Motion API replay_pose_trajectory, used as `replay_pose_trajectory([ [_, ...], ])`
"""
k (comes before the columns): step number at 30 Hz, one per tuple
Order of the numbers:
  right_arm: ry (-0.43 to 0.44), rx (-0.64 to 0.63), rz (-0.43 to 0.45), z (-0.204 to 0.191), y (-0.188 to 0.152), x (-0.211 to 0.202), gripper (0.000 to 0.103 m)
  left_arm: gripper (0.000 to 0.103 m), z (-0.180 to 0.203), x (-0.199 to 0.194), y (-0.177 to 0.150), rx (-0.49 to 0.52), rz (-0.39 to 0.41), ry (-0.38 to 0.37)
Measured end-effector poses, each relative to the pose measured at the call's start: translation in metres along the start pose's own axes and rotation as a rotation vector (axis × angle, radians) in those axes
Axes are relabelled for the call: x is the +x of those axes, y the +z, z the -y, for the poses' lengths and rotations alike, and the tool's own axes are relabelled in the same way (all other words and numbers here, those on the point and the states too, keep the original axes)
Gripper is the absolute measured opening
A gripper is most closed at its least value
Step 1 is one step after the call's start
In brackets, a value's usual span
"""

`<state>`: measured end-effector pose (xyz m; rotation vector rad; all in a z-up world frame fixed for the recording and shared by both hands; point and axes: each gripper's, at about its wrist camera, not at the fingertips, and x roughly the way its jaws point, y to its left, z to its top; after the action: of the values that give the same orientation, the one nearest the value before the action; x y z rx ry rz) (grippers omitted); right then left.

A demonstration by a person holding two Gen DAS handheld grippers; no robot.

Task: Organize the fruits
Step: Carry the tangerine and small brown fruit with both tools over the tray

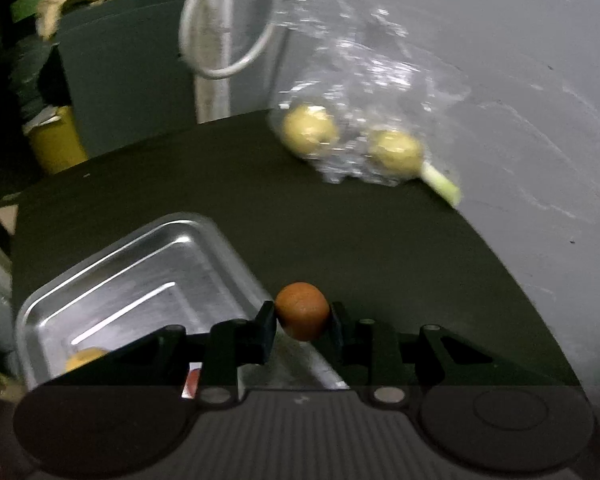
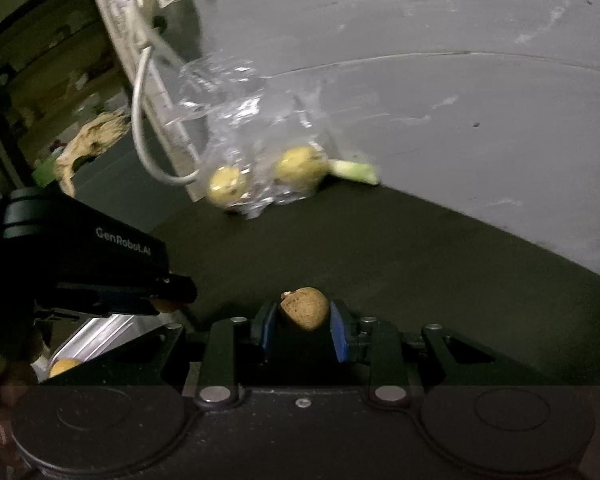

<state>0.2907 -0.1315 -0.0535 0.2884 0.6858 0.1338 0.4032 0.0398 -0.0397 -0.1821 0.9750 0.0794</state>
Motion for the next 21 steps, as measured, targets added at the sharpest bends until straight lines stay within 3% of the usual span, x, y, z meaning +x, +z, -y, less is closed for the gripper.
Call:
replay_pose_trajectory([
  [14, 0.123, -0.198, 0.010, -0.051, -0.014, 0.003, 0.031, 0.031, -0.057, -0.007, -0.003, -0.110, 0.019, 0.077],
  [21, 0.173, -0.254, -0.038, -0.065, -0.019, 0.013, 0.031, 0.031, -0.082, -0.005, -0.008, -0.198, 0.019, 0.126],
])
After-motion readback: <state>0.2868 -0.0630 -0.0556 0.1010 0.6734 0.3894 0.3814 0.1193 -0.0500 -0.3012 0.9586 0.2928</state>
